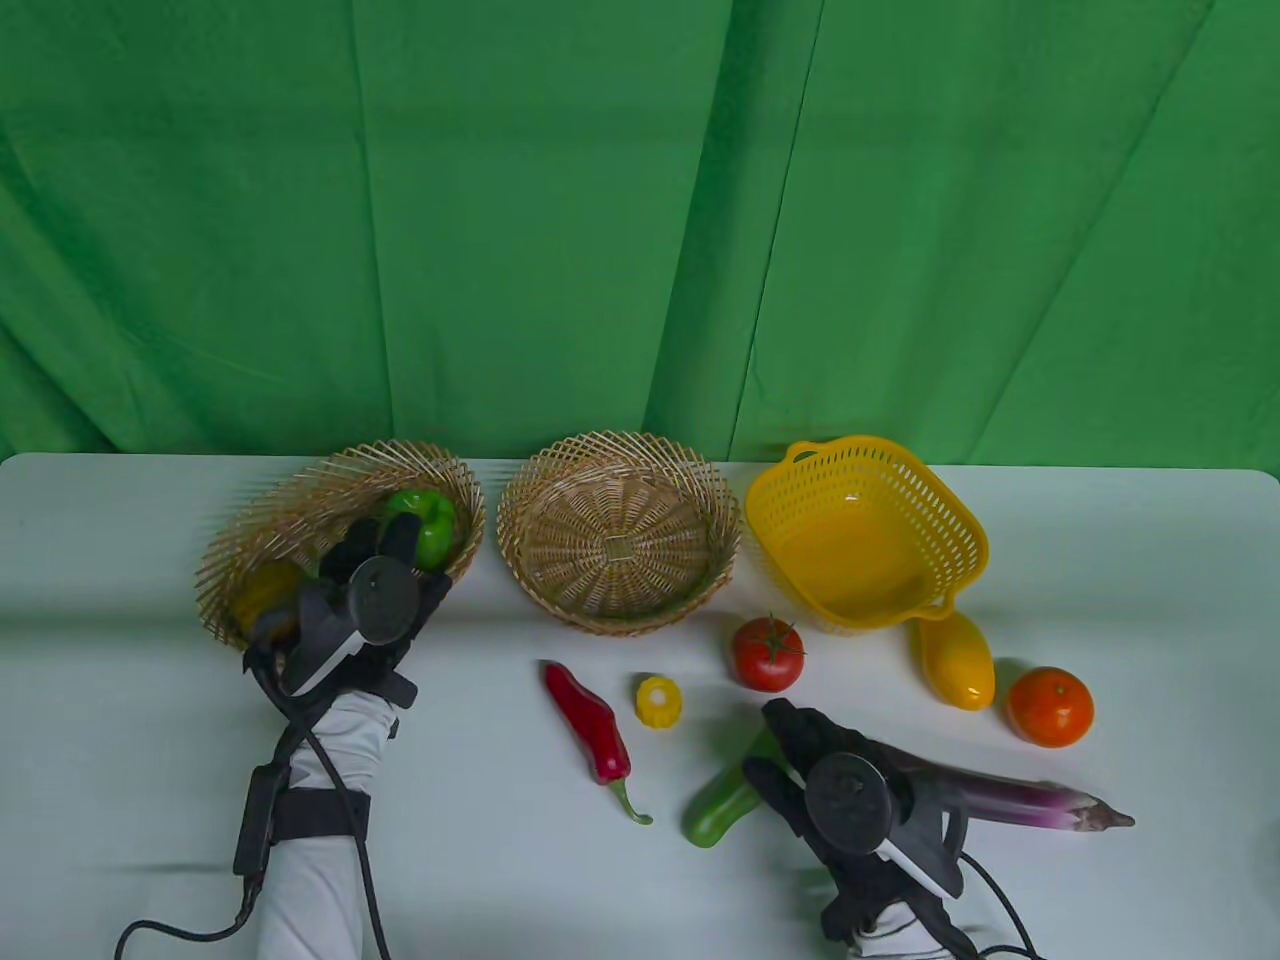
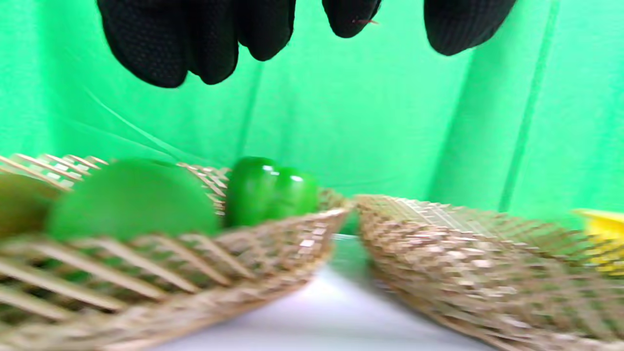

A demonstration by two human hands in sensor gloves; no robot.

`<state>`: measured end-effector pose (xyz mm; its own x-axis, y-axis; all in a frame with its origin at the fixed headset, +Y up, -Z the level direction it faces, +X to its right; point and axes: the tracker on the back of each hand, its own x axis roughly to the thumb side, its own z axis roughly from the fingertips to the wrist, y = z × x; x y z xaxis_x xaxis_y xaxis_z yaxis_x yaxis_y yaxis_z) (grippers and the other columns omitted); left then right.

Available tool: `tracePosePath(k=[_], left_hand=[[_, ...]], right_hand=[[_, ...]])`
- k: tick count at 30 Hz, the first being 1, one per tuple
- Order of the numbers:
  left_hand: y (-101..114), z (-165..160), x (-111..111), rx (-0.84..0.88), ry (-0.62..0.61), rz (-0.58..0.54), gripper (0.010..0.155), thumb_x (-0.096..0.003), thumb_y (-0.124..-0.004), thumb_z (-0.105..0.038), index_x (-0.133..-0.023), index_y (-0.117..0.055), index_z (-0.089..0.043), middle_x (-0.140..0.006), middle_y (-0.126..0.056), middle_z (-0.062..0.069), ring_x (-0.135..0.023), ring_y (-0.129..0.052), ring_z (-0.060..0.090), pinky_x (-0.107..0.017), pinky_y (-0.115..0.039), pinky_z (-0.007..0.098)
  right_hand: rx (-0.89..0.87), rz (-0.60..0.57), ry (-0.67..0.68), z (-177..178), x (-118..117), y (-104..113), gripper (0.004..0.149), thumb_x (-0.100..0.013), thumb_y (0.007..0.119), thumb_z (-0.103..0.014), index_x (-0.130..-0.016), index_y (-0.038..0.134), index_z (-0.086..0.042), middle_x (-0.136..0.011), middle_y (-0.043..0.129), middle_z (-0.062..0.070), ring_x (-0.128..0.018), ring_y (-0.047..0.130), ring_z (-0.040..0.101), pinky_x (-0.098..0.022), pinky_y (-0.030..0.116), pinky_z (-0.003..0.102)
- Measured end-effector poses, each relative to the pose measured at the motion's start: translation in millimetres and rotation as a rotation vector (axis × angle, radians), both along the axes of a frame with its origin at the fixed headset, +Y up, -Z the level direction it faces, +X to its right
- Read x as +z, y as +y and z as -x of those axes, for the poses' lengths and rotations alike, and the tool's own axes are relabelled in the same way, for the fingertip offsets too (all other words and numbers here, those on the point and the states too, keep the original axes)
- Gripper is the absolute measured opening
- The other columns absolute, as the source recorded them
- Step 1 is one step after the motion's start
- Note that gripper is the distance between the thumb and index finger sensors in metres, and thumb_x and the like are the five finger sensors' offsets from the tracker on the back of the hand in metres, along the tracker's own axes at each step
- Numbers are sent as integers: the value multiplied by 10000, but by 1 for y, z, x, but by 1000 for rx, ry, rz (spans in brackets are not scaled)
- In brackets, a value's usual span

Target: Place 10 objects into 3 containers, with green background

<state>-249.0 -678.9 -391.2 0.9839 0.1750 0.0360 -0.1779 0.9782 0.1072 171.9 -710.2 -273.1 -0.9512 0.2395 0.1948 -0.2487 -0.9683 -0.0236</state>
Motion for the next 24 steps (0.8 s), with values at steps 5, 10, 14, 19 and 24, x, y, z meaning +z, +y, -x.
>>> tracePosePath(k=[5, 10, 14, 19, 24], left_hand=[[-6, -18, 11, 119, -132, -22, 717, -557, -630, -600, -1176, -416, -309, -1186, -529, 203, -1037, -685, 466, -646, -701, 593], [-13, -40, 22, 123, -238, -24, 709, -558, -632, -596, -1173, -437, -301, -1184, -535, 198, -1040, -686, 461, -651, -689, 603], [-22, -62, 33, 97, -329, -12, 706, -557, -633, -596, -1170, -449, -299, -1184, -540, 194, -1042, -688, 458, -652, -685, 607], [-34, -86, 43, 71, -438, 5, 705, -553, -636, -598, -1167, -457, -301, -1182, -551, 184, -1040, -700, 447, -653, -685, 608], [-49, -104, 47, 27, -504, 49, 724, -543, -654, -604, -1168, -448, -303, -1187, -539, 180, -1053, -677, 451, -661, -670, 617]], right_hand=[[-4, 0, 2, -1, 0, 0, 697, -539, 529, -660, -1121, 540, -276, -1113, 717, 128, -936, 764, 435, -718, 601, 637], [-3, -2, 5, 0, 1, 0, 697, -540, 529, -659, -1122, 539, -276, -1113, 716, 130, -935, 765, 437, -718, 601, 637], [-2, 4, 10, 1, 1, -1, 699, -540, 529, -659, -1123, 539, -274, -1114, 715, 128, -936, 764, 437, -718, 601, 637], [5, 4, 13, 2, 1, -1, 697, -539, 529, -659, -1122, 540, -277, -1113, 716, 128, -938, 763, 435, -719, 601, 637], [10, 2, 12, 3, 2, -1, 698, -540, 529, -659, -1122, 539, -275, -1112, 718, 128, -935, 764, 438, -718, 602, 637]])
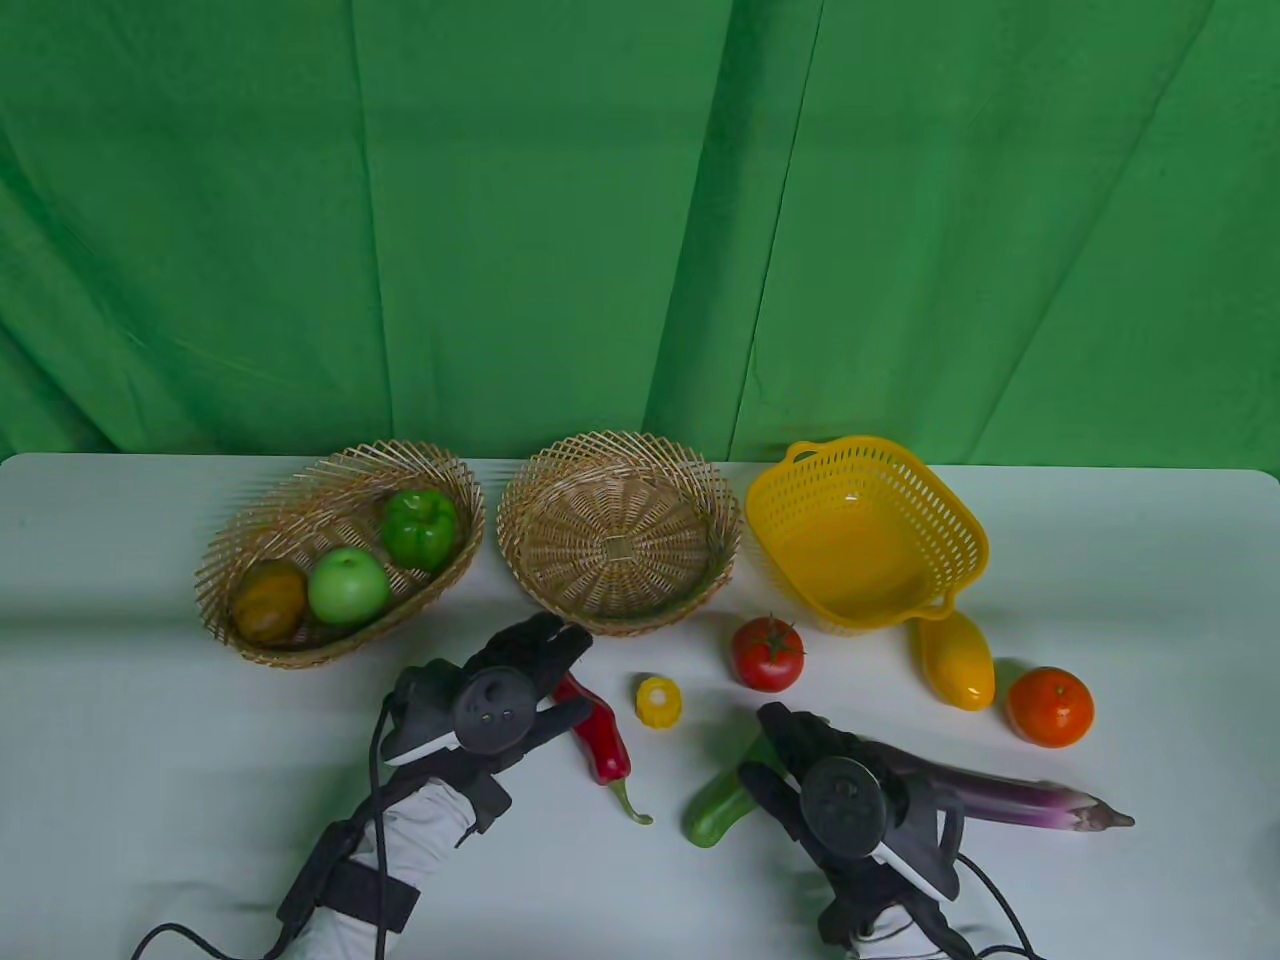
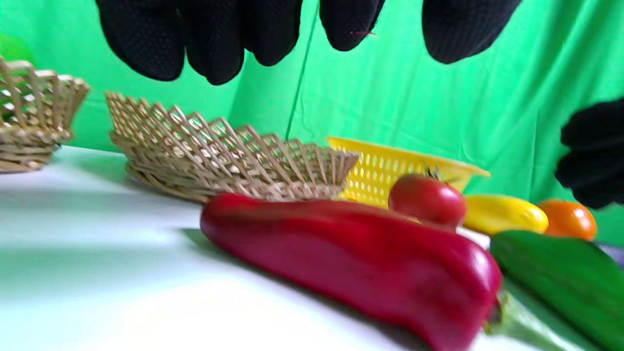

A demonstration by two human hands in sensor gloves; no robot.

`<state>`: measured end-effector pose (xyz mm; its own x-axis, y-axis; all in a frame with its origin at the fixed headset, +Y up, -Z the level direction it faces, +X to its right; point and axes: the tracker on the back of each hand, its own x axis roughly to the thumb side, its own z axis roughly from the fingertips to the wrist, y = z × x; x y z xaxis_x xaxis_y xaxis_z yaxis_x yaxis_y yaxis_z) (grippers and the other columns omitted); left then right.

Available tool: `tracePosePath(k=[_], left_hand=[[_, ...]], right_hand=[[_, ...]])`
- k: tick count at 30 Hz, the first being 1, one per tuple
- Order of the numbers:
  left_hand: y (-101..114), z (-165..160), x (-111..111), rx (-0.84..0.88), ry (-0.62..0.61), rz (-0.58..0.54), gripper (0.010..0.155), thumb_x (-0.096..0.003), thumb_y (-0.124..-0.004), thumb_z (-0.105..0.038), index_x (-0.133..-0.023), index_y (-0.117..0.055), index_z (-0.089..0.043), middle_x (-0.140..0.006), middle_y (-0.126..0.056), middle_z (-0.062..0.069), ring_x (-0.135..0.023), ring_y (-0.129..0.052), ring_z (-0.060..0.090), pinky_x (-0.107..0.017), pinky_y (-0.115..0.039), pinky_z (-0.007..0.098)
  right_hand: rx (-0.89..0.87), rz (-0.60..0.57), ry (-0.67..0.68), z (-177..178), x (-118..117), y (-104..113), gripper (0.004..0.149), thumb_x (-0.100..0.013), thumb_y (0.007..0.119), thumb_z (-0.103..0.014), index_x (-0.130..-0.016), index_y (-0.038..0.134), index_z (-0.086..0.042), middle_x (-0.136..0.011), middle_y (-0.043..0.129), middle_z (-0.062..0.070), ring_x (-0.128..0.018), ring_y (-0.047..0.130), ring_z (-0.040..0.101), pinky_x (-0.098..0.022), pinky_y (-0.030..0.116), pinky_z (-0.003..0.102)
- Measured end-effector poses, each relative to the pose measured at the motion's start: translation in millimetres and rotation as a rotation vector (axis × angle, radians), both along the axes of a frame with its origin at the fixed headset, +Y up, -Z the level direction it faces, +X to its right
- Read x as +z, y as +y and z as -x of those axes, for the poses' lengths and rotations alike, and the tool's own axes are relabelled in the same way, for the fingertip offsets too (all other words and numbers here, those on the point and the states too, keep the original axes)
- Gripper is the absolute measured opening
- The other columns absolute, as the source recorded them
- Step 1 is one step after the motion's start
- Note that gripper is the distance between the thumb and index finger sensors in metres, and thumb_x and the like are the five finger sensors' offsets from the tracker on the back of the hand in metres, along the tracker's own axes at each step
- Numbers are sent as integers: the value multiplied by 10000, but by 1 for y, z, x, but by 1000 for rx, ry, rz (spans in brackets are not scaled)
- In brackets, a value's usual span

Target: Place 10 objects into 3 containers, with green background

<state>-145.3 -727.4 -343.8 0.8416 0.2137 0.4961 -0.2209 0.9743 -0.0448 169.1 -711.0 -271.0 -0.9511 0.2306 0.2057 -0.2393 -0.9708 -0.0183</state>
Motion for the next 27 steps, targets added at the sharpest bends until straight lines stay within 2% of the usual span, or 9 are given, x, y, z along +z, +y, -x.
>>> tracePosePath(k=[5, 11, 15, 23, 27], left_hand=[[-19, -13, 2, -67, -70, 74, 755, -530, -675, -614, -1174, -417, -316, -1209, -498, 174, -1093, -572, 487, -679, -605, 661], [-37, -26, 6, -200, -161, 190, 847, -506, -697, -653, -1183, -285, -356, -1249, -305, 177, -1126, -321, 531, -689, -446, 738], [-48, -34, 7, -275, -195, 232, 875, -502, -710, -654, -1174, -224, -377, -1247, -214, 184, -1106, -234, 564, -683, -379, 755], [-65, -43, 4, -308, -197, 264, 856, -511, -754, -584, -1141, -203, -408, -1207, -110, 193, -1067, -165, 574, -708, -446, 700], [-65, -48, 2, -294, -174, 264, 794, -516, -763, -550, -1125, -273, -412, -1201, -148, 191, -1057, -176, 575, -720, -501, 651]], right_hand=[[2, 0, 1, 0, 0, 0, 699, -540, 529, -659, -1122, 540, -273, -1113, 717, 129, -936, 764, 437, -718, 602, 637], [6, 3, -1, 1, 0, 0, 698, -539, 529, -659, -1122, 540, -275, -1112, 717, 129, -936, 764, 437, -718, 601, 637], [11, 6, -2, 1, 0, 0, 699, -539, 529, -660, -1122, 539, -275, -1111, 719, 129, -936, 765, 436, -718, 602, 637], [18, 8, -4, 1, 0, 0, 698, -540, 529, -659, -1121, 541, -274, -1111, 719, 128, -936, 765, 436, -717, 602, 637], [23, 10, -7, 1, 0, 0, 698, -540, 529, -659, -1122, 541, -274, -1111, 719, 129, -936, 767, 435, -717, 602, 638]])
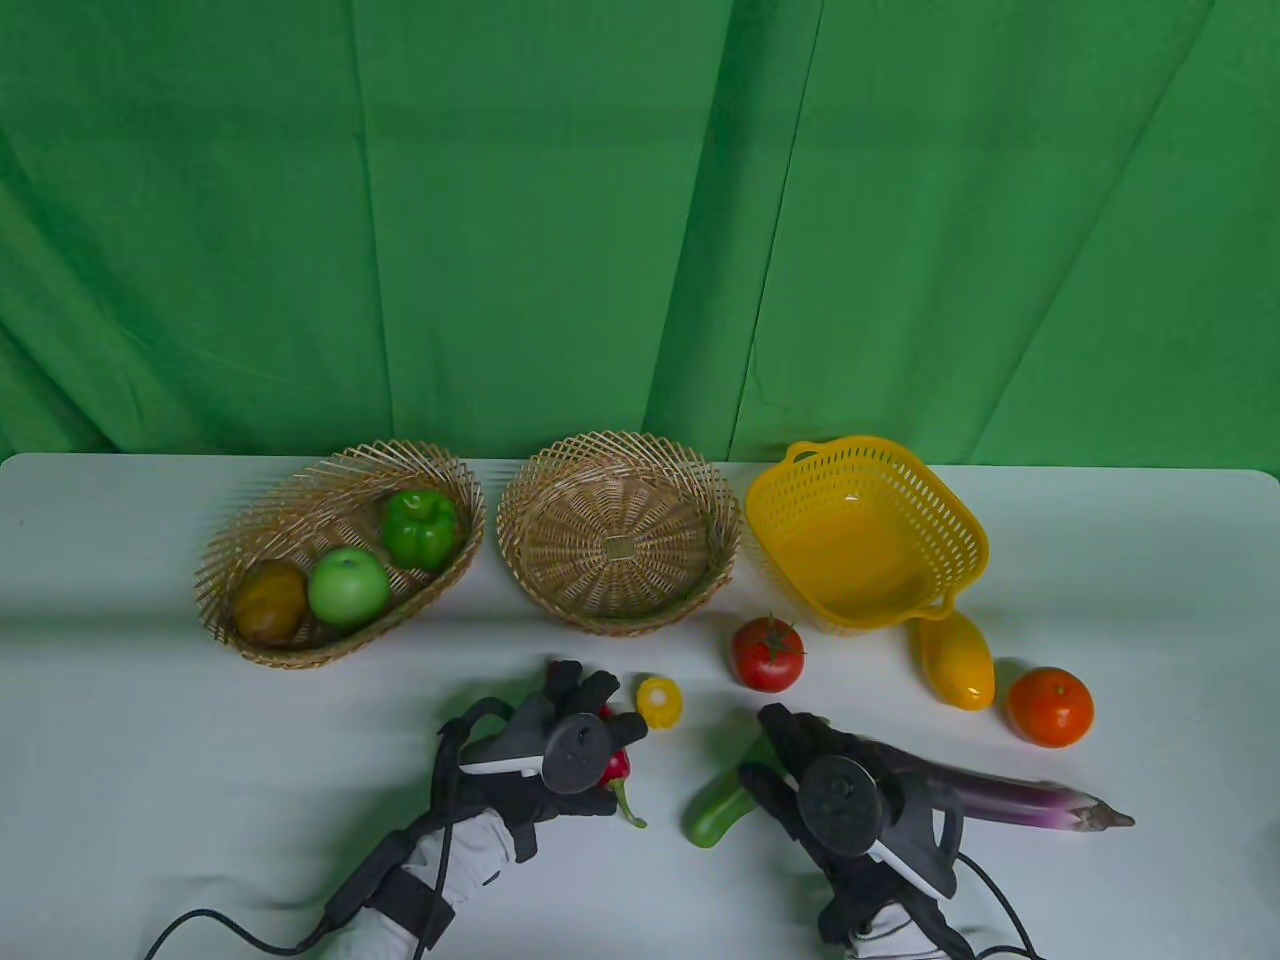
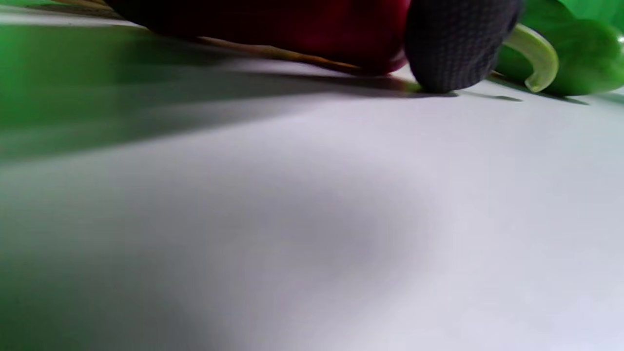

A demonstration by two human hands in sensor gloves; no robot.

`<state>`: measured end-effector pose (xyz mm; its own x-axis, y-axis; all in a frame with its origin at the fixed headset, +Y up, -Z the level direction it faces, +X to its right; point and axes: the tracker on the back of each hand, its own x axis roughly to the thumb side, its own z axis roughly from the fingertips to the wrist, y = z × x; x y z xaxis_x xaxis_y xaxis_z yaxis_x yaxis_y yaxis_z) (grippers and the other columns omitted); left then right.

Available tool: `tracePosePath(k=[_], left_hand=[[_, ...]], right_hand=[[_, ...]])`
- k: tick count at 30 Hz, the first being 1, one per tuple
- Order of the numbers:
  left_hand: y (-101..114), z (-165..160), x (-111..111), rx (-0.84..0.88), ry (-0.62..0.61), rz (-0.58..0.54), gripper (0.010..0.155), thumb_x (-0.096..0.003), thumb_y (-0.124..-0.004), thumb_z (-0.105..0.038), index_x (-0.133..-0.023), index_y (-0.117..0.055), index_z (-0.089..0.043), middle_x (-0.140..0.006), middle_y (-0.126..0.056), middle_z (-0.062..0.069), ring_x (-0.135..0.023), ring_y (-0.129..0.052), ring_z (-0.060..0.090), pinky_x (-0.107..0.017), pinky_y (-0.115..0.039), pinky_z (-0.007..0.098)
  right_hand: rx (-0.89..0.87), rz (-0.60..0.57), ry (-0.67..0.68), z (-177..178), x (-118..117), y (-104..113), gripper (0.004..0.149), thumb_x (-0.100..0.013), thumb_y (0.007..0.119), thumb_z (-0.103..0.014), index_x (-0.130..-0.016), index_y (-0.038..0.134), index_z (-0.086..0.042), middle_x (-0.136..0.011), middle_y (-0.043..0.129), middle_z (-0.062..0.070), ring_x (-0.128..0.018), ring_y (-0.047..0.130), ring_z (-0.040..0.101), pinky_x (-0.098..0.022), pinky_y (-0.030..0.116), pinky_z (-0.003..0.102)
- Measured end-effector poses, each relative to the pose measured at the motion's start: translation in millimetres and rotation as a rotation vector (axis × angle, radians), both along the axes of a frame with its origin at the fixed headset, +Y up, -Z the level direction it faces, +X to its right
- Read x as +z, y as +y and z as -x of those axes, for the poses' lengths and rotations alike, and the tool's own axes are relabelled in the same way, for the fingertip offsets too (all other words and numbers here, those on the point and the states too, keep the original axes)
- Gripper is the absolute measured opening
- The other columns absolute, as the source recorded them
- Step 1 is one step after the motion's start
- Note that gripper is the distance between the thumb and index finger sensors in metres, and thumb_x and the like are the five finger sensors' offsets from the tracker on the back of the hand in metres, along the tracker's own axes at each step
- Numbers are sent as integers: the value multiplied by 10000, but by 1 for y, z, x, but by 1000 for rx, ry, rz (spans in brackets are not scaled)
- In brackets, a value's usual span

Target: Place 10 objects into 3 containers, with green background

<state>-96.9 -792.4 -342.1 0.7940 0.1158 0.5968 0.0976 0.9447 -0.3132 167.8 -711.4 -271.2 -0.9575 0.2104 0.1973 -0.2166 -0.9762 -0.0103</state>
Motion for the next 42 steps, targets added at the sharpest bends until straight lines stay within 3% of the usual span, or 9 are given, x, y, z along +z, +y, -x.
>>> tracePosePath(k=[15, 27, 34, 42], left_hand=[[10, 0, 10, -38, -53, -219, 698, -480, -765, -559, -1092, -446, -449, -1187, -387, 248, -1037, -481, 583, -676, -691, 551], [42, 23, 20, 48, 15, -366, 692, -475, -762, -563, -1084, -458, -436, -1176, -412, 270, -1038, -522, 568, -675, -699, 539], [79, 26, 0, 118, 87, -459, 689, -475, -759, -569, -1081, -461, -435, -1175, -426, 272, -1039, -541, 559, -676, -708, 528], [99, 13, -40, 174, 152, -466, 687, -473, -760, -570, -1077, -462, -433, -1171, -436, 274, -1039, -561, 545, -680, -714, 514]], right_hand=[[2, 6, -2, 0, -1, 0, 698, -539, 529, -659, -1121, 542, -273, -1112, 718, 129, -937, 765, 434, -718, 602, 637], [3, 7, 3, 1, -1, 0, 696, -540, 528, -659, -1121, 540, -277, -1111, 720, 128, -936, 765, 436, -717, 602, 637], [3, 8, 6, 2, -1, -1, 697, -540, 528, -659, -1121, 541, -275, -1112, 719, 128, -936, 765, 436, -718, 602, 637], [-11, 0, -4, -1, -1, 1, 696, -539, 529, -659, -1121, 540, -278, -1113, 717, 128, -935, 765, 438, -717, 602, 637]])
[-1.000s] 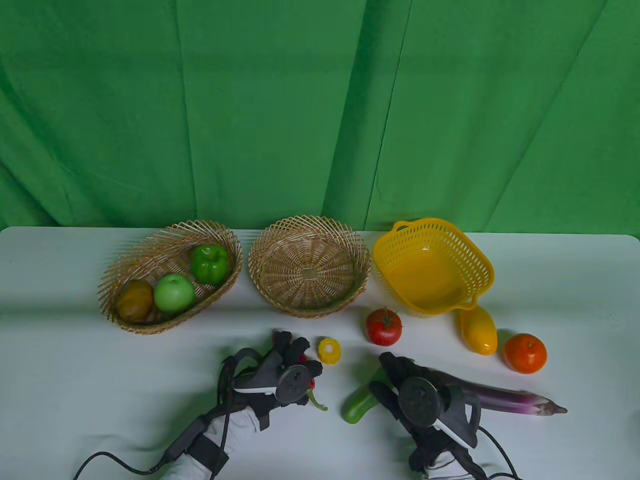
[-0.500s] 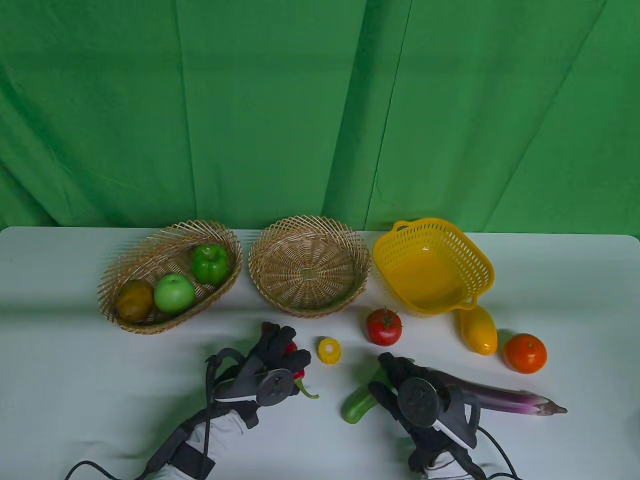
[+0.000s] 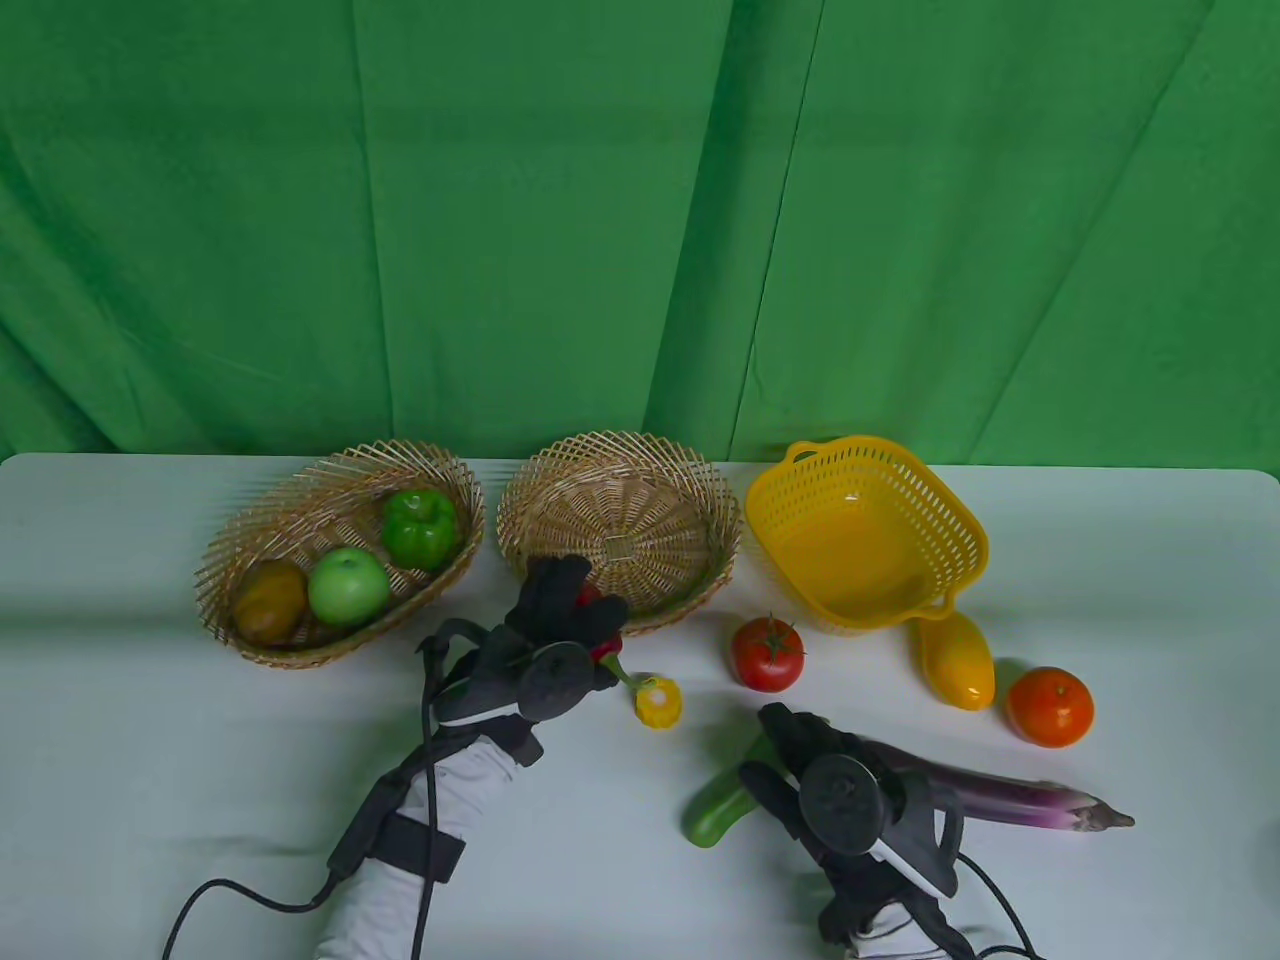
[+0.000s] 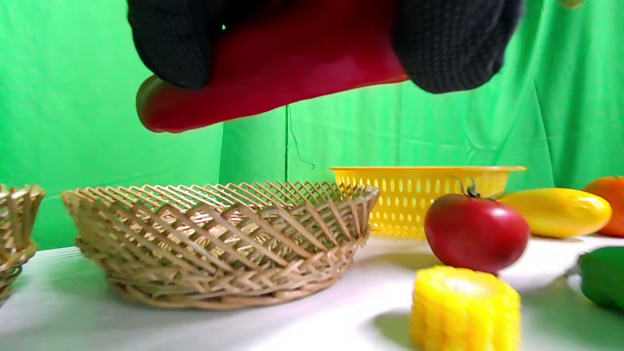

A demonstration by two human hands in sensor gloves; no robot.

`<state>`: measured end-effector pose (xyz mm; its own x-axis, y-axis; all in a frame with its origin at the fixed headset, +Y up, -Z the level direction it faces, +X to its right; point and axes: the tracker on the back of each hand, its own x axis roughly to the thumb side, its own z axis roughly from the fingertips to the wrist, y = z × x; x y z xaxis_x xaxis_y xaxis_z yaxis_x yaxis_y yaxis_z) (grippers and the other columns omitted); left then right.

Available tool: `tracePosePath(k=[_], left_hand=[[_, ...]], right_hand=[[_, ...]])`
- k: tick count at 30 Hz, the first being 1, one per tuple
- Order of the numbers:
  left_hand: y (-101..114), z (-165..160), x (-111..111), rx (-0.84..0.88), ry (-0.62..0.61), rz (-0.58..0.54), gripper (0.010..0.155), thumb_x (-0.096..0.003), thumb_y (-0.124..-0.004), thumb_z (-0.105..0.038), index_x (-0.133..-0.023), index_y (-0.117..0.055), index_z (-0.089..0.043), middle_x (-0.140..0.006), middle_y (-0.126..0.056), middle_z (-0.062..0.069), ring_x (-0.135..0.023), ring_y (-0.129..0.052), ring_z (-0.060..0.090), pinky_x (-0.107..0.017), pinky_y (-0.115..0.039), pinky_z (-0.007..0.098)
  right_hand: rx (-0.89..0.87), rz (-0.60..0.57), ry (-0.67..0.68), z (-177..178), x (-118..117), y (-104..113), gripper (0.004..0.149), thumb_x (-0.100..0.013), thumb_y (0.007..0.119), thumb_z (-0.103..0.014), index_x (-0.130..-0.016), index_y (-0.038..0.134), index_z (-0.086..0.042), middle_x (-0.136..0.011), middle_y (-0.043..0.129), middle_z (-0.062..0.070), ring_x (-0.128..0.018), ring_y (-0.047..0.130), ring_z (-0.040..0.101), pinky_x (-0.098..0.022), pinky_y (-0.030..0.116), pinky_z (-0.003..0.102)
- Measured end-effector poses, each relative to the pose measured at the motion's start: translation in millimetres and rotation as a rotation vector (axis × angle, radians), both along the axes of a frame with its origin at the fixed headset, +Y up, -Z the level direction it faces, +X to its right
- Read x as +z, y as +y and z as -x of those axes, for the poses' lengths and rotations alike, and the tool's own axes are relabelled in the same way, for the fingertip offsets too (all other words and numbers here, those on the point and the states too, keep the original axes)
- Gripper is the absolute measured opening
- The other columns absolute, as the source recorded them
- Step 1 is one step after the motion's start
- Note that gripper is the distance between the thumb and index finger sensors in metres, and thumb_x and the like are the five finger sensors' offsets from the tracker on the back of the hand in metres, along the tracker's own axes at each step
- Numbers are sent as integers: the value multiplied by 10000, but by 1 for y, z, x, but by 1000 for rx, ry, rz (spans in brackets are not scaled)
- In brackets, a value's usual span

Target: Place 10 objects into 3 containers, with green background

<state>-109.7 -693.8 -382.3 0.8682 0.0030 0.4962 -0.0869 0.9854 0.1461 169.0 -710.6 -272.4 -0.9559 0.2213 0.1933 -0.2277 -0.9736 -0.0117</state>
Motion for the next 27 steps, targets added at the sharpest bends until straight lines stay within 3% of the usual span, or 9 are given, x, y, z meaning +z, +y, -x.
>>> tracePosePath(k=[11, 20, 27], left_hand=[[-9, -16, -62, 43, 140, 82, 689, -475, -755, -573, -1077, -451, -432, -1172, -432, 273, -1041, -566, 539, -685, -714, 505], [-24, -32, -79, -38, 176, 149, 706, -482, -757, -566, -1090, -435, -408, -1180, -414, 266, -1050, -546, 539, -697, -693, 513], [-17, -42, -79, -104, 193, 142, 750, -511, -723, -561, -1144, -369, -369, -1204, -377, 227, -1089, -503, 511, -704, -635, 589]], right_hand=[[-3, 1, -22, -6, -1, 1, 697, -540, 529, -658, -1121, 541, -275, -1111, 719, 131, -935, 765, 437, -718, 602, 637], [-5, 8, -35, -10, -2, 0, 698, -539, 529, -658, -1121, 542, -273, -1111, 719, 131, -934, 765, 438, -718, 602, 637], [-4, 7, -35, -10, -2, 1, 697, -540, 529, -658, -1121, 543, -273, -1110, 720, 130, -933, 766, 439, -716, 602, 638]])
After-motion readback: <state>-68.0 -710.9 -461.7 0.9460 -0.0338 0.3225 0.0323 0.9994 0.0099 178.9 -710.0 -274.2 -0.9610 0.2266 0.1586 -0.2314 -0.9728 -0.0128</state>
